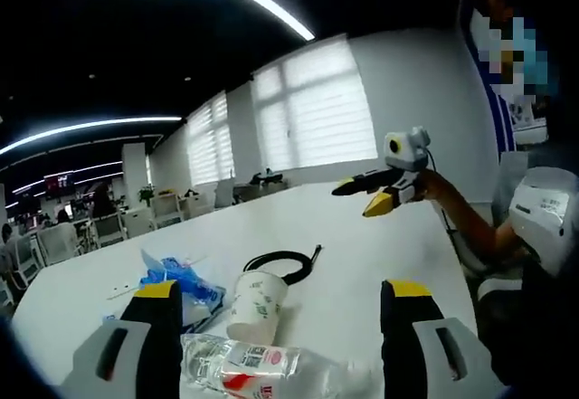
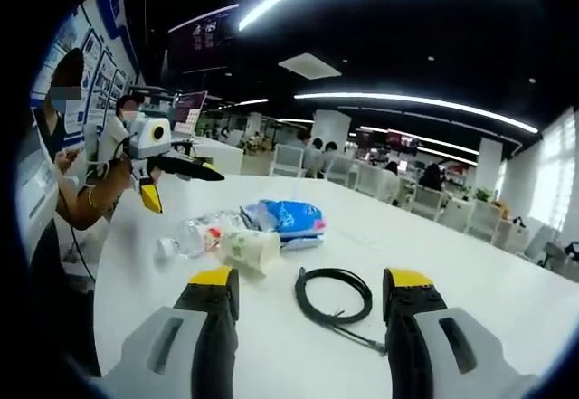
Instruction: Arrange the tabletop items into an orderly group along one side of the table until the central work area is clear of visible clutter.
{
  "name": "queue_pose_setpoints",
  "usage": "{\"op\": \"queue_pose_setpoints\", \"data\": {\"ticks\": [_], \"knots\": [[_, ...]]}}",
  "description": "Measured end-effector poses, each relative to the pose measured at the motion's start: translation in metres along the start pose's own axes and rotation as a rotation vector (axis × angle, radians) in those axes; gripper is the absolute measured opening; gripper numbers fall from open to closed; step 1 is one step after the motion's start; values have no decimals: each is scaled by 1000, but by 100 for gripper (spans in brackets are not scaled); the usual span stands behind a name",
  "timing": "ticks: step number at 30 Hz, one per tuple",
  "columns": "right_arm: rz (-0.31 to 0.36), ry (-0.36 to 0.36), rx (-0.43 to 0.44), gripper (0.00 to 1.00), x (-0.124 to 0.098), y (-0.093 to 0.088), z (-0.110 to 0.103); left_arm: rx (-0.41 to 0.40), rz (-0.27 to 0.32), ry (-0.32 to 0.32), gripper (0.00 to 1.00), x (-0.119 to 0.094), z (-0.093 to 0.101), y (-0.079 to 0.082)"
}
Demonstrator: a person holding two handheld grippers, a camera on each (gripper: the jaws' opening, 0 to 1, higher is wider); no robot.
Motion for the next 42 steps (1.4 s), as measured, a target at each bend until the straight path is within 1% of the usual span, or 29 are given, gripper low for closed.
{"op": "queue_pose_setpoints", "data": {"ticks": [2, 5, 7, 9, 11, 12, 16, 18, 21, 23, 25, 26, 30, 34, 37, 38, 39, 40, 42], "knots": [[3, 4, 10, 62, 0, 2, 2, -3, -18, -7, 90, 5, -2, -2], [3, 17, 7, 62, 3, 5, 3, 30, -41, -4, 90, 11, -4, -3], [-4, 27, -3, 63, 7, 5, 5, 46, -39, -9, 90, 17, -5, -1], [-13, 32, -3, 64, 13, 4, 8, 46, -32, -31, 89, 25, -5, 3], [-25, 45, -3, 64, 18, 3, 10, 52, -40, -47, 89, 32, -3, 4], [-31, 57, -5, 63, 22, 3, 10, 67, -44, -55, 89, 37, -2, 5], [-44, 79, -14, 63, 32, 5, 13, 79, -53, -72, 89, 49, -4, 9], [-47, 84, -18, 63, 36, 6, 15, 87, -46, -107, 89, 55, 0, 13], [-48, 91, -18, 63, 42, 7, 19, 109, -53, -133, 89, 64, 3, 16], [-48, 105, -18, 63, 45, 7, 21, 122, -64, -132, 89, 70, 3, 16], [-54, 112, -16, 63, 48, 7, 23, 131, -59, -123, 87, 74, 1, 17], [-59, 114, -18, 63, 51, 6, 25, 143, -59, -129, 86, 77, 0, 18], [-70, 129, -20, 63, 56, 5, 29, 149, -103, -162, 86, 91, 2, 18], [-66, 134, -17, 63, 61, -1, 31, 181, -120, -182, 86, 102, 4, 17], [-55, 151, 9, 61, 63, -8, 32, 193, -152, -183, 86, 112, 1, 13], [-48, 161, 11, 60, 63, -9, 31, 197, -158, -189, 86, 113, 1, 12], [-25, 181, 38, 60, 64, -8, 30, 199, -166, -196, 86, 116, 1, 11], [-16, 189, 57, 60, 65, -7, 30, 195, -176, -199, 86, 118, -1, 11], [-13, 192, 65, 60, 65, -7, 30, 194, -179, -200, 86, 119, -1, 11]]}}
Point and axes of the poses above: the point that each gripper's makers call its tool centre point, and the gripper's own axes: x roughly forward along the fingers, z roughly to its right, y roughly out of its top, the point moved 2 cm from there along -x, roughly backward along the fingers
